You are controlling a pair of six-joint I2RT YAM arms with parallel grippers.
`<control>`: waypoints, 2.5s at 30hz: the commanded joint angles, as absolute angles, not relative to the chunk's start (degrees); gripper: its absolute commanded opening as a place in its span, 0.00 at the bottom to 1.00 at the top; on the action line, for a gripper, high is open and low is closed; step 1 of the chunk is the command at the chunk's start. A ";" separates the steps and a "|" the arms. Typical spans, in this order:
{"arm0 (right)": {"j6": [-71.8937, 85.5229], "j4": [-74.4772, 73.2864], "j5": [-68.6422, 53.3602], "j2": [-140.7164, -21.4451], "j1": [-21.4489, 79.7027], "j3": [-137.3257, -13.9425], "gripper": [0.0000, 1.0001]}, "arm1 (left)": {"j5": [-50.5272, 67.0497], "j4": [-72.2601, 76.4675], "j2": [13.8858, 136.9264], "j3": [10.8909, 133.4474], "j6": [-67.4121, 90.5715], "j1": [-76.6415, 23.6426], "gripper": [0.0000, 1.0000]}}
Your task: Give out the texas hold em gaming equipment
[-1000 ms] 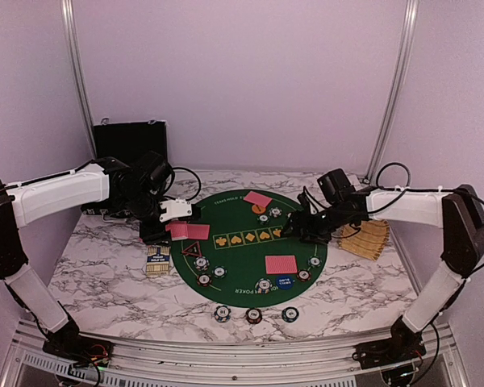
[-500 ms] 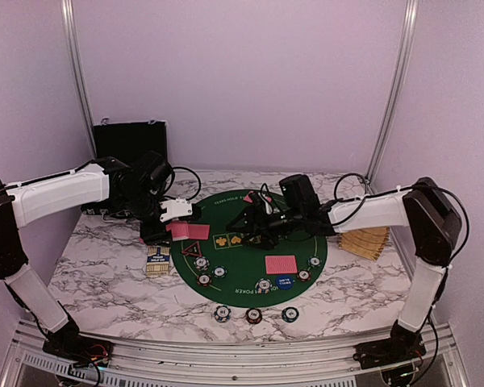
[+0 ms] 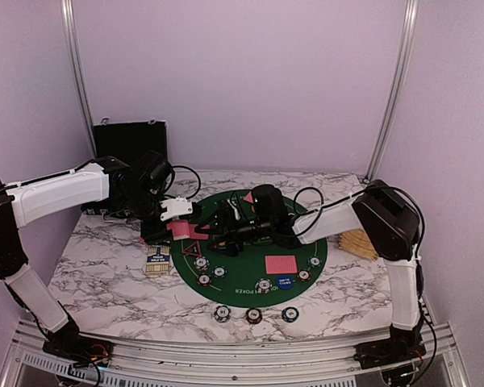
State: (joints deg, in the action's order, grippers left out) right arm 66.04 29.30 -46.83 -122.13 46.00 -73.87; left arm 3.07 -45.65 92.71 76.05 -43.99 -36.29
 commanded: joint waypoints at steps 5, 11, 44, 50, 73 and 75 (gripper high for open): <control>71.34 36.12 -48.68 -126.74 47.74 -80.42 0.90 | 4.53 -46.49 93.18 77.82 -43.34 -36.47 0.04; 72.33 36.45 -49.02 -129.23 48.75 -83.20 0.90 | 4.49 -46.49 93.16 77.78 -43.50 -36.49 0.04; 80.49 39.99 -50.69 -143.02 51.73 -100.14 0.89 | 5.01 -46.58 93.47 77.51 -43.33 -37.00 0.04; 78.29 36.77 -49.29 -142.36 50.95 -98.53 0.82 | 4.57 -46.67 93.00 77.49 -43.49 -37.00 0.04; 72.27 33.26 -47.91 -134.39 47.75 -89.39 0.53 | 3.73 -46.72 92.82 77.43 -43.94 -37.00 0.04; 71.92 33.14 -47.86 -133.80 47.52 -88.72 0.50 | 3.61 -46.67 92.81 77.39 -44.00 -37.00 0.04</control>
State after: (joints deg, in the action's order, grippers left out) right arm 73.87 36.38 -48.80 -135.81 48.86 -90.48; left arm 3.97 -45.69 93.67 76.09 -43.92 -37.08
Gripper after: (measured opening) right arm 0.521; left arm 0.636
